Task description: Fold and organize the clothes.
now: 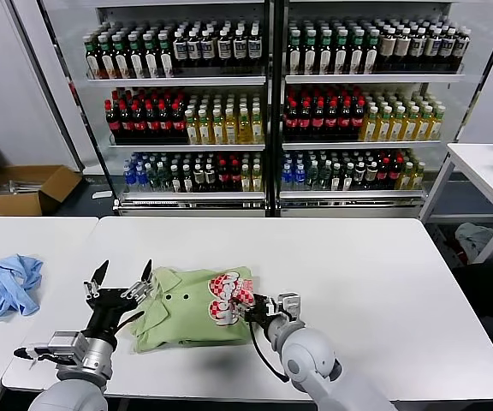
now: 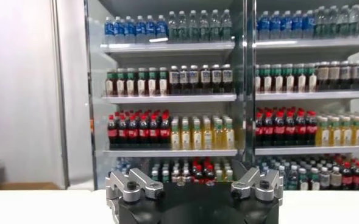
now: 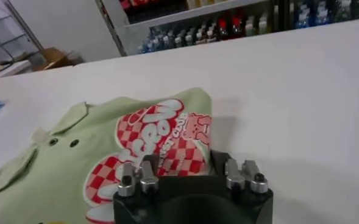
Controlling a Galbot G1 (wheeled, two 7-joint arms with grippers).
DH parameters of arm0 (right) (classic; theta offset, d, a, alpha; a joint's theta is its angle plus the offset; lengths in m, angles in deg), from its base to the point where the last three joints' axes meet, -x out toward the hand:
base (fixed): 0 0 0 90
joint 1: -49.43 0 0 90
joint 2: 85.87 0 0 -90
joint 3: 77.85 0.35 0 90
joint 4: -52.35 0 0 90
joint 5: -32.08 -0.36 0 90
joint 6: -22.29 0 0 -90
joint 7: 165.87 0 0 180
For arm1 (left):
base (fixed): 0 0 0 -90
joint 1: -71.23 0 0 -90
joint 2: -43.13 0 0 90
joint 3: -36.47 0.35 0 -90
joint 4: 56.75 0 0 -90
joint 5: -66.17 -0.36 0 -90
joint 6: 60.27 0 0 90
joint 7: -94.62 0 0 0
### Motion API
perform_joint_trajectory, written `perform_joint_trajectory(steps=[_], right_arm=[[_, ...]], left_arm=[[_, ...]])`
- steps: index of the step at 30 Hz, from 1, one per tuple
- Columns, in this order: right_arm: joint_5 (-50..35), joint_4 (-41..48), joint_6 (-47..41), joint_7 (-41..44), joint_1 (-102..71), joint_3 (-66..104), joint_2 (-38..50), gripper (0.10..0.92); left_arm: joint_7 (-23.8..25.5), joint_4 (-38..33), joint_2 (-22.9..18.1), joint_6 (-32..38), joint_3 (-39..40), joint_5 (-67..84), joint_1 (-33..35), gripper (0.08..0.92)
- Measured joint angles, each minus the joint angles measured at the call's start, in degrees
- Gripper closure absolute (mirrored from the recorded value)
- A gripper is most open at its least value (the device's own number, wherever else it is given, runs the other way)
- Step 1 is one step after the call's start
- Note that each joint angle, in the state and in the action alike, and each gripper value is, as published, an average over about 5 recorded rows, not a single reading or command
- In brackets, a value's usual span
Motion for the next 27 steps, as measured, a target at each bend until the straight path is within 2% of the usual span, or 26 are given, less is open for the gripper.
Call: perform_joint_trajectory(steps=[10,15,18,27], right_arm=[[-1.41,1.37,0.52,-0.10,0.35,-0.86,-0.76,0.735],[-1.35,-0.80,0.35,-0.11,-0.32,0.15,0.35,0.879],[-1.41,-4.06,0.15,0.10,-1.13,1.67,2.02,0.917],[-0.19,-11.07,-0.06,5.03,-5.66,11.45,11.82,0.917]], left_arm=[[0.12,0.12,0.28,0.59,-0.97,-1.03,0.86,0.177],[0.29,0.99,0.64,2.49,-0.53,-2.54,0.62,0.177],[0.35,1.76,0.90,4.37,-0.13,-4.05,0.27,0.177],[0.75,4.75,0.47,10.34,1.68,-9.96,-1.04,0.177]])
